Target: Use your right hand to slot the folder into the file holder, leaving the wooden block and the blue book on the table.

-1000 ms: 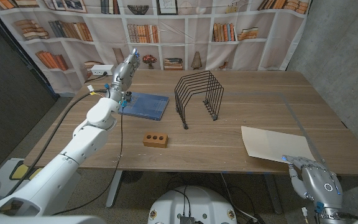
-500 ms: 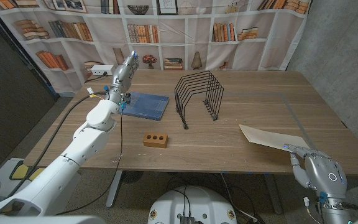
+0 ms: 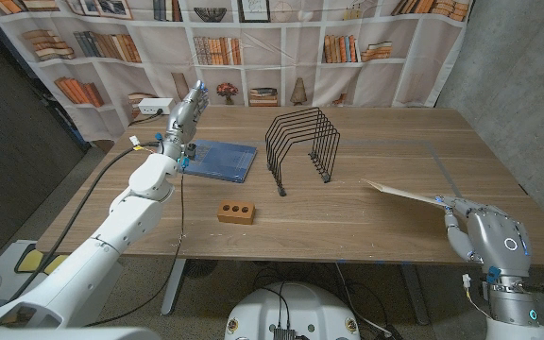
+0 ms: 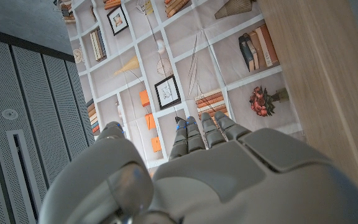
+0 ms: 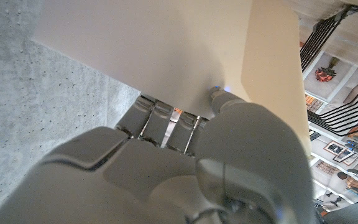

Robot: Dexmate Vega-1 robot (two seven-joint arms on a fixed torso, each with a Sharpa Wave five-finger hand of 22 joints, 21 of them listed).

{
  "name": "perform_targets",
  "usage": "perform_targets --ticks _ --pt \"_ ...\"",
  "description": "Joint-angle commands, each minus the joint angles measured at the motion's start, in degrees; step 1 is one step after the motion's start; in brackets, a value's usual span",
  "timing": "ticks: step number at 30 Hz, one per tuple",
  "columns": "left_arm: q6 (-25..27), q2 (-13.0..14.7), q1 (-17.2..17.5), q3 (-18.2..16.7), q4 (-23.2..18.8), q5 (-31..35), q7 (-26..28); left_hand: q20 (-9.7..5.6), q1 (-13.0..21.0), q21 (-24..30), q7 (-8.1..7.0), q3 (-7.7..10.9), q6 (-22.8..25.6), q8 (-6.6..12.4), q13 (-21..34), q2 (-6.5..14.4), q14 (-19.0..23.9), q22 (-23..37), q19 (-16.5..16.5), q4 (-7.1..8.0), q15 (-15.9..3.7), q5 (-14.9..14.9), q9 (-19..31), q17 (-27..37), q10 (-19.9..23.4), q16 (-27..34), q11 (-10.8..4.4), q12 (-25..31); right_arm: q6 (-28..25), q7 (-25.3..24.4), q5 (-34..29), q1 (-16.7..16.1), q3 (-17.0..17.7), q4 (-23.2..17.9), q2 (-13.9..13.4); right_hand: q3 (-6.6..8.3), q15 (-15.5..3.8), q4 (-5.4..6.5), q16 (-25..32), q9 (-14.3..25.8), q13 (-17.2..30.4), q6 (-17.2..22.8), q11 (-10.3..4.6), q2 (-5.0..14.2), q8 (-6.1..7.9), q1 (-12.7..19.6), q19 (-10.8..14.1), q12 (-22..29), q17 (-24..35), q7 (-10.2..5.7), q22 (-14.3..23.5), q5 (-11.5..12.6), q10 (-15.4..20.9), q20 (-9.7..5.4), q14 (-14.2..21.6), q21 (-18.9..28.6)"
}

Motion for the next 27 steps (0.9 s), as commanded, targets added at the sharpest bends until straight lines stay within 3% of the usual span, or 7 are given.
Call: perform_targets --ticks 1,5,18,27 --pt "-1.1 0.3 -0.3 -0.4 1.9 -1.2 -2.2 0.0 0.1 -0.1 -0.18 0.07 0.4 -0.16 0.3 0.0 0.6 0.2 0.5 -0.21 0.13 0.0 0.2 0.2 0.3 0.0 0.0 0.2 1.1 4.1 -2.0 1.2 4.4 -5.2 2.0 0.15 -7.1 -0.34 0.3 0.4 0.4 0.9 0.39 -0.19 0.52 0.7 0.8 0.5 0.2 0.57 0.3 -0.1 0.8 -8.82 0.8 0.8" --pt "-1.3 0.3 -0.6 -0.5 2.8 -1.7 -2.7 -0.03 0.2 -0.1 -0.17 0.07 0.5 -0.16 0.3 0.1 0.6 0.2 0.5 -0.21 0.06 0.0 0.2 0.2 0.3 0.0 -0.13 0.1 1.8 6.4 -3.3 0.6 6.3 -6.9 2.5 0.1 -7.04 -0.53 0.2 0.5 0.6 1.3 0.44 -0.41 0.62 0.8 0.9 0.7 0.1 0.93 0.2 -0.1 1.0 -8.82 0.9 1.0" --pt "-1.7 -0.1 -2.8 0.6 5.4 -2.3 -5.5 0.02 0.2 -0.1 -0.12 0.04 0.5 -0.16 0.3 0.1 0.6 0.2 0.5 -0.21 0.11 -0.1 0.2 0.2 0.3 -0.1 -0.14 0.1 6.5 14.7 -2.4 0.1 15.5 -11.5 8.2 -0.12 -7.0 -0.73 0.0 0.7 1.1 1.7 0.1 -0.63 0.64 0.8 0.6 1.4 0.1 0.73 0.0 -0.2 2.1 -8.76 1.4 1.4" --pt "-2.2 0.2 -3.3 1.4 5.4 -1.9 -6.6 0.04 0.2 -0.1 -0.14 0.01 0.7 -0.11 0.3 0.1 0.6 0.2 0.5 -0.2 0.07 -0.1 0.2 0.2 0.4 -0.1 -0.14 0.1 10.3 22.1 -1.6 3.2 20.8 -13.1 11.2 -0.3 -6.93 -0.8 -0.8 1.6 2.3 2.2 -0.18 -0.41 1.03 0.6 -0.6 2.5 -0.1 0.69 -0.4 -0.2 3.3 -8.74 0.4 1.5"
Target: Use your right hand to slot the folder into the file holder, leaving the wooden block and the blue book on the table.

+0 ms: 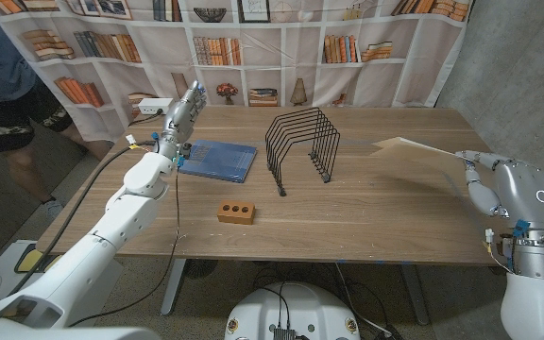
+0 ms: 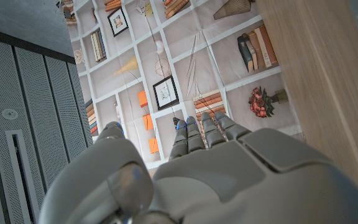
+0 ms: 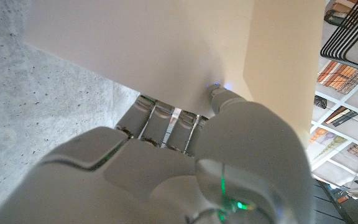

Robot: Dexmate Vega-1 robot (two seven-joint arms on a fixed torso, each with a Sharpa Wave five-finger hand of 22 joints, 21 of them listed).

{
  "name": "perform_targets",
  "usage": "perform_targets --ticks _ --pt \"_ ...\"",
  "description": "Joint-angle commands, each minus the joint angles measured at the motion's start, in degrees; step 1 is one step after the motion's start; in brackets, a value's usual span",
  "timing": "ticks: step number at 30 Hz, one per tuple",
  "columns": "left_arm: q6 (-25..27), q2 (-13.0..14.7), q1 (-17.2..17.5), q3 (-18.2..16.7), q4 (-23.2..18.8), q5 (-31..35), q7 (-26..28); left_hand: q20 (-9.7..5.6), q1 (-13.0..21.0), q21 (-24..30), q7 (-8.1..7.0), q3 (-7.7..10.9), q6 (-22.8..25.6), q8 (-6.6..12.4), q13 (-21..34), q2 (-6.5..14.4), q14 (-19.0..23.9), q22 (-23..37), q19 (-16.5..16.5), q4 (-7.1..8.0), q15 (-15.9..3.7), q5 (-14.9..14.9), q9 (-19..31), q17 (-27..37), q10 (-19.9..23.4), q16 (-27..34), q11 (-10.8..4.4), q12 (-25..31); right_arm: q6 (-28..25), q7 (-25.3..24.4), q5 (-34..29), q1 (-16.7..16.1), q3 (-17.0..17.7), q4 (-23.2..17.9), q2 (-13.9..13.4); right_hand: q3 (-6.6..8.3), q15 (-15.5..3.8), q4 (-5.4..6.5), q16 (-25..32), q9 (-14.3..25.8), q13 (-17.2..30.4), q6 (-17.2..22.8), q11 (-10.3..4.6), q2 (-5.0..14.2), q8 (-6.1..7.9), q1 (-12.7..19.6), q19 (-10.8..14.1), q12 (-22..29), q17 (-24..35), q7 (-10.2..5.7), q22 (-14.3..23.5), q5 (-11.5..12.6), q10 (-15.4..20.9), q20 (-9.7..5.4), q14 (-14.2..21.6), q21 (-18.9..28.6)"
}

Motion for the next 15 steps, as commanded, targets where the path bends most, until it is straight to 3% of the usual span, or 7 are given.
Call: perform_targets --ticks 1,15 --pt "-0.6 0.2 -1.0 1.2 0.7 0.2 -1.8 0.02 0.2 -0.1 -0.14 0.01 0.7 -0.11 0.3 0.1 0.4 0.2 0.5 -0.2 -0.17 -0.1 0.2 0.2 0.5 -0.1 -0.11 0.1 4.8 9.1 0.8 3.1 7.5 -2.8 3.9 0.17 -6.65 -0.32 -0.4 0.5 0.8 0.8 -0.22 0.11 0.57 0.0 -0.5 0.8 0.1 -0.02 0.0 0.0 0.8 -8.73 -0.5 0.4" --pt "0.2 0.4 -0.1 1.8 -0.4 0.3 -1.6 0.06 0.3 -0.1 -0.12 -0.03 0.7 -0.12 0.3 0.1 0.5 0.2 0.6 -0.2 -0.04 -0.1 0.2 0.2 0.6 -0.1 -0.01 0.1 16.1 19.5 4.2 10.7 12.7 -2.8 4.5 0.01 -6.69 -0.38 -0.8 1.2 1.6 0.9 0.07 0.06 0.77 -0.1 -1.0 1.1 0.0 -0.08 -0.2 0.0 0.2 -8.71 -1.0 0.6"
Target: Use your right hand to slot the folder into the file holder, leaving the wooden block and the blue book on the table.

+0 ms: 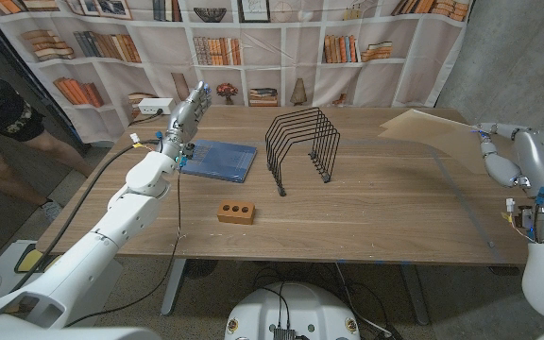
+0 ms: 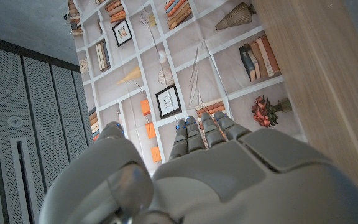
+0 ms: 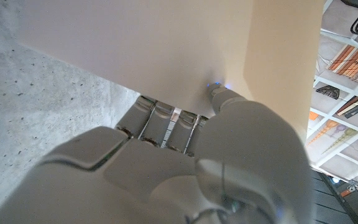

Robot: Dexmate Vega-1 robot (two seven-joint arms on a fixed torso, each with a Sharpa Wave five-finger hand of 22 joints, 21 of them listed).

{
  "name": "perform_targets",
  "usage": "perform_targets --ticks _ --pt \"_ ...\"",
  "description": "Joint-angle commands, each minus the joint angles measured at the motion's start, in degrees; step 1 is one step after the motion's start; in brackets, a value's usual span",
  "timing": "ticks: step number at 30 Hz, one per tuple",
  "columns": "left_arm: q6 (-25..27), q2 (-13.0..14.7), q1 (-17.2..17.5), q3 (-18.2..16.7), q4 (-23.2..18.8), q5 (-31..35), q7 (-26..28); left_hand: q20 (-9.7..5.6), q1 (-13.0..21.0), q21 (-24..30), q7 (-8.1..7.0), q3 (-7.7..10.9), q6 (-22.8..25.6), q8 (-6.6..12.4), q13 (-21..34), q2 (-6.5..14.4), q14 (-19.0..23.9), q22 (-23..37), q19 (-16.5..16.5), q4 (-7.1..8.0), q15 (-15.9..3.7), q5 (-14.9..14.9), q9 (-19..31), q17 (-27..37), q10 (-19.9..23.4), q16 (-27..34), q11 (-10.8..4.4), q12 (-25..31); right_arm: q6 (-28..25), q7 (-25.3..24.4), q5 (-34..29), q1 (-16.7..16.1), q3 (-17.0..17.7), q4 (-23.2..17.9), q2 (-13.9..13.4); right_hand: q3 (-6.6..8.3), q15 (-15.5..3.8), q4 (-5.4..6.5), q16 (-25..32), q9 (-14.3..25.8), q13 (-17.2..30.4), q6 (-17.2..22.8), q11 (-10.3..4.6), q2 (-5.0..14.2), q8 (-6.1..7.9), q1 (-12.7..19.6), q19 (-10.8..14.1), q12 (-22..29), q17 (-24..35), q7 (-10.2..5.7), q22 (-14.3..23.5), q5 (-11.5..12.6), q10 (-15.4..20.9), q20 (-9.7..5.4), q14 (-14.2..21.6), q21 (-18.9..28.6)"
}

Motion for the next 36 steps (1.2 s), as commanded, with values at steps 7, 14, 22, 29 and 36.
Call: perform_targets --ticks 7,14,22,29,36 --pt "1.0 -0.2 0.8 1.0 -0.6 -0.3 -0.1 0.06 0.3 -0.1 0.05 -0.04 0.7 -0.09 0.3 0.2 0.6 0.2 0.6 -0.19 -0.08 -0.1 0.2 0.2 0.6 -0.1 -0.03 0.2 14.7 12.8 4.9 9.1 5.9 0.3 0.7 -0.06 -6.85 -0.42 -0.3 0.4 0.4 0.6 0.34 -0.01 0.49 -0.2 -0.4 0.6 0.0 -0.08 0.0 0.0 0.3 -8.69 -0.4 0.5" --pt "0.9 -0.3 1.0 1.1 -0.9 -0.1 0.3 0.02 0.3 -0.1 0.05 -0.06 0.7 -0.1 0.3 0.2 0.6 0.2 0.7 -0.18 -0.06 -0.1 0.3 0.2 0.6 -0.1 0.09 0.1 20.1 16.3 5.9 12.1 6.8 0.8 1.0 -0.11 -6.88 -0.64 -0.5 0.4 0.4 0.7 0.32 -0.27 0.41 -0.2 -0.3 0.5 -0.2 -0.13 -0.1 0.0 0.1 -8.69 -0.3 0.6" --pt "1.3 0.0 1.3 1.1 -1.5 0.1 0.6 0.02 0.3 -0.2 0.08 -0.09 0.7 -0.12 0.3 0.2 0.6 0.2 0.7 -0.17 -0.11 -0.1 0.3 0.2 0.5 -0.1 -0.17 0.1 25.5 18.5 5.4 15.6 6.2 1.6 1.2 -0.2 -6.8 -0.78 -0.7 0.3 0.4 0.7 0.28 -0.47 0.3 -0.3 -0.6 0.4 -0.3 -0.07 -0.2 0.0 -0.2 -8.7 -0.6 0.6" --pt "1.2 0.0 1.4 1.1 -1.5 -0.1 0.4 0.01 0.3 -0.2 0.1 -0.11 0.8 -0.12 0.3 0.2 0.6 0.2 0.7 -0.17 -0.08 -0.1 0.3 0.2 0.6 -0.1 0.02 0.1 28.1 19.6 4.9 18.5 5.7 2.0 1.8 -0.29 -6.7 -0.78 -1.0 0.3 0.4 0.8 0.23 -0.49 0.2 -0.4 -0.9 0.4 -0.4 -0.03 -0.4 0.0 -0.2 -8.73 -0.9 0.6" --pt "1.3 0.1 1.9 0.6 -1.5 -0.7 0.6 0.0 0.3 -0.2 0.09 -0.13 0.8 -0.14 0.3 0.2 0.6 0.2 0.7 -0.16 -0.07 -0.1 0.3 0.2 0.6 -0.1 -0.05 0.1 29.0 19.5 3.4 20.8 3.5 1.7 2.8 -0.28 -6.82 -0.83 -1.0 0.3 0.4 0.8 0.17 -0.35 0.12 -0.4 -1.1 0.3 -0.4 -0.04 -0.4 0.0 -0.4 -8.71 -0.8 0.7"
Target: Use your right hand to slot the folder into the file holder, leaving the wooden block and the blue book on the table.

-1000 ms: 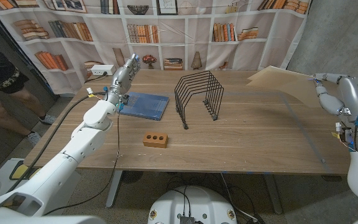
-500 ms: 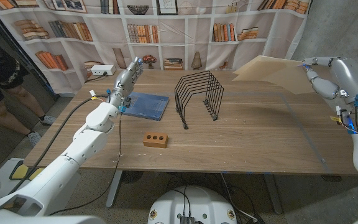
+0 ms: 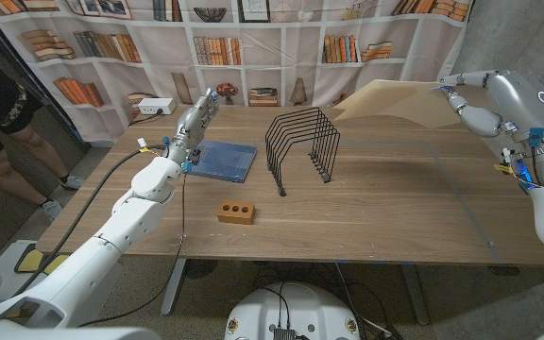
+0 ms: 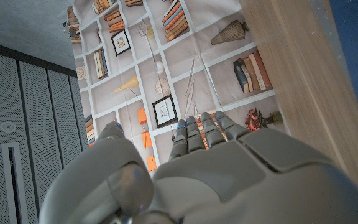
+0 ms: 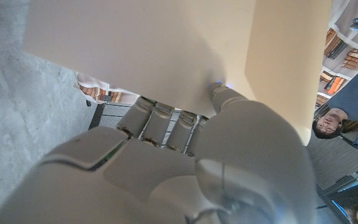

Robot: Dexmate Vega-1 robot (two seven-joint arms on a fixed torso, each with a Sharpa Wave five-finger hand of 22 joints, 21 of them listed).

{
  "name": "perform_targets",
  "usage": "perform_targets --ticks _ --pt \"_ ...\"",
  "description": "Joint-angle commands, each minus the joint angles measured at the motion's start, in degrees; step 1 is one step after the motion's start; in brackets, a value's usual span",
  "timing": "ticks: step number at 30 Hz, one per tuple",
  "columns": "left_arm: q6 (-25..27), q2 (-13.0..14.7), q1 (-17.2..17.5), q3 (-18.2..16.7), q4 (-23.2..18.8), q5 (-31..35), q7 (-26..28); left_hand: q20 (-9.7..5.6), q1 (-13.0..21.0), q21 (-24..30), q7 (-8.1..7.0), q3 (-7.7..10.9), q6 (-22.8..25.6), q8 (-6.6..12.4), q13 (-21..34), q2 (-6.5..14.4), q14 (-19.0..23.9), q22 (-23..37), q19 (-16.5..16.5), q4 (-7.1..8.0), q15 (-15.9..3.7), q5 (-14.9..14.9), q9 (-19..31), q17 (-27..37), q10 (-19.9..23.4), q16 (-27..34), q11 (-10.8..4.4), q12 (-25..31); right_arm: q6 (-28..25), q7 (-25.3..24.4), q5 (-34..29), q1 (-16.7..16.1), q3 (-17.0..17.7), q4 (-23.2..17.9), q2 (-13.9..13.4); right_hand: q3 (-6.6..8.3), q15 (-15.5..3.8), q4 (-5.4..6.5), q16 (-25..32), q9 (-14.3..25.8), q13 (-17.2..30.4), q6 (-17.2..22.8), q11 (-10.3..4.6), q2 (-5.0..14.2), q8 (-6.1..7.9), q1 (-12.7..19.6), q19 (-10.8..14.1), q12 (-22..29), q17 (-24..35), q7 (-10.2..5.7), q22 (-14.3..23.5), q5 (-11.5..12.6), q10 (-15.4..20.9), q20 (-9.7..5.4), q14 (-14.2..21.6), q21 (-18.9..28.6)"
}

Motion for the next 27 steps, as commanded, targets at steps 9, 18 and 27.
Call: perform_targets --ticks 9,18,27 --pt "-0.5 -0.2 0.3 -0.5 1.2 -1.3 -0.8 0.0 0.4 -0.2 -0.18 -0.14 0.5 -0.14 0.3 0.2 0.6 0.2 0.7 -0.16 -0.05 -0.1 0.3 0.2 0.6 -0.1 0.08 0.0 3.0 2.6 -1.8 5.4 -5.3 -0.5 1.6 0.17 -7.05 -0.37 -0.5 0.1 0.1 0.4 0.13 0.1 -0.26 -0.4 -0.4 -0.2 0.1 0.25 0.0 0.0 -0.4 -8.69 -0.3 0.5" --pt "-1.1 -0.3 0.2 -0.8 2.4 -1.8 -1.4 0.0 0.4 -0.2 -0.16 -0.15 0.5 -0.16 0.3 0.3 0.6 0.2 0.7 -0.15 -0.03 -0.1 0.3 0.2 0.6 -0.1 -0.06 0.0 3.3 3.0 -1.3 5.7 -7.4 -1.3 1.4 0.12 -7.0 -0.34 -0.6 0.1 0.1 0.4 0.2 0.1 -0.34 -0.6 -0.5 -0.2 0.1 0.23 -0.1 0.0 -0.4 -8.67 -0.5 0.6" --pt "-1.7 -0.2 -0.3 -0.9 3.6 -2.3 -2.8 0.0 0.4 -0.2 -0.14 -0.18 0.5 -0.16 0.3 0.3 0.6 0.2 0.7 -0.15 -0.01 -0.1 0.3 0.2 0.6 -0.1 -0.04 0.0 2.8 3.5 -1.7 6.7 -9.8 -1.5 0.7 0.12 -7.01 -0.37 -0.7 0.1 0.1 0.4 0.23 0.14 -0.44 -0.7 -0.8 -0.3 0.0 0.27 -0.2 0.0 -0.5 -8.67 -0.6 0.6"
